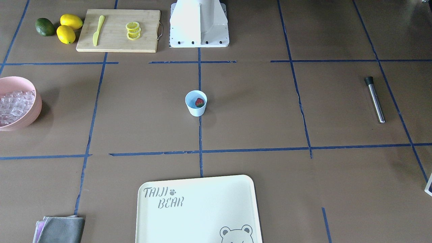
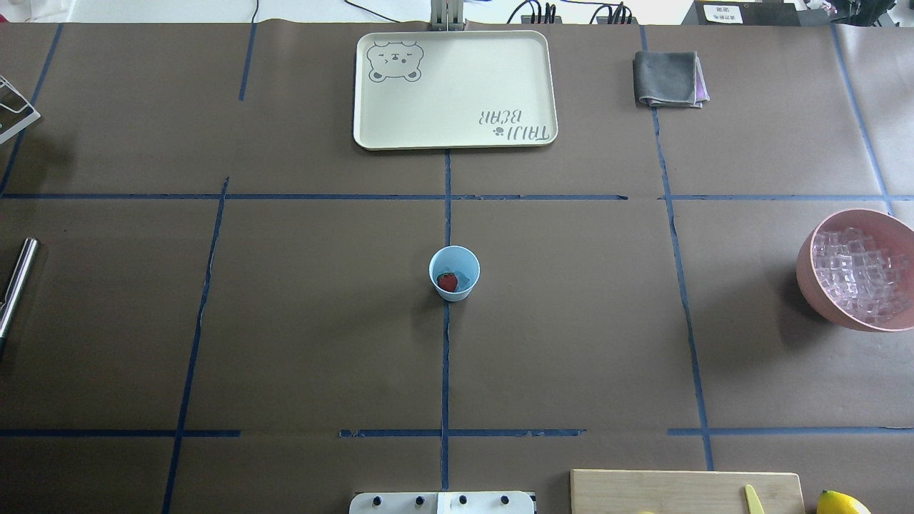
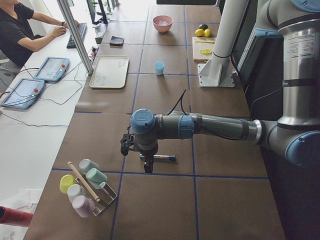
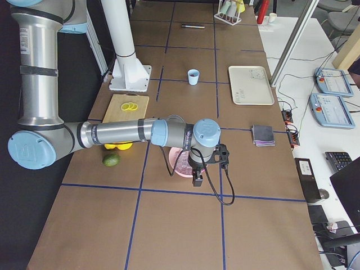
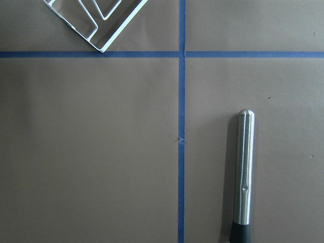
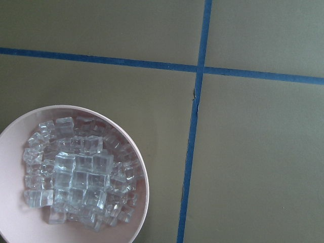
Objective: Mash ice and strawberries in cup
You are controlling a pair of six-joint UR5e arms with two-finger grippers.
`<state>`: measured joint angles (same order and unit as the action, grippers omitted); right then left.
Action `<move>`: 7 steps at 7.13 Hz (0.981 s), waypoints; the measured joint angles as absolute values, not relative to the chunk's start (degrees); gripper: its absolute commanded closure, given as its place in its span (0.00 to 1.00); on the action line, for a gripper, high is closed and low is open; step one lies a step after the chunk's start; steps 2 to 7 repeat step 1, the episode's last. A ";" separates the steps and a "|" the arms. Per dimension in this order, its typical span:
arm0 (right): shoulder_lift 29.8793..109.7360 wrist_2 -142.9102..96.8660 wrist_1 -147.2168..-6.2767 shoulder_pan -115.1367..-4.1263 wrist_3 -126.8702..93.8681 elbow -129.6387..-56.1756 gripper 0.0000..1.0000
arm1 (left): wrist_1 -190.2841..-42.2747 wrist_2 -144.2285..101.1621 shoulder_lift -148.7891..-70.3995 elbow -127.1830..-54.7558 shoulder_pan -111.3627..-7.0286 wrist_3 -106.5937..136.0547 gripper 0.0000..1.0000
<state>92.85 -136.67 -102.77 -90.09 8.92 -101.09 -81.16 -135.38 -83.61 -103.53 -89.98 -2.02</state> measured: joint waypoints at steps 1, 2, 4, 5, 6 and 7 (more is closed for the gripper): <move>92.77 -136.69 -102.76 -90.10 8.91 -101.16 0.00 | -81.08 -135.37 -83.67 -104.11 -89.84 -2.02 0.00; 92.77 -136.69 -102.76 -90.10 8.91 -101.16 0.00 | -81.08 -135.37 -83.67 -104.11 -89.84 -2.02 0.00; 92.77 -136.69 -102.76 -90.10 8.91 -101.16 0.00 | -81.08 -135.37 -83.67 -104.11 -89.84 -2.02 0.00; 92.77 -136.69 -102.76 -90.10 8.91 -101.16 0.00 | -81.08 -135.37 -83.67 -104.11 -89.84 -2.02 0.00; 92.77 -136.69 -102.76 -90.10 8.91 -101.16 0.00 | -81.08 -135.37 -83.67 -104.11 -89.84 -2.02 0.00; 92.77 -136.69 -102.76 -90.10 8.91 -101.16 0.00 | -81.08 -135.37 -83.67 -104.11 -89.84 -2.02 0.00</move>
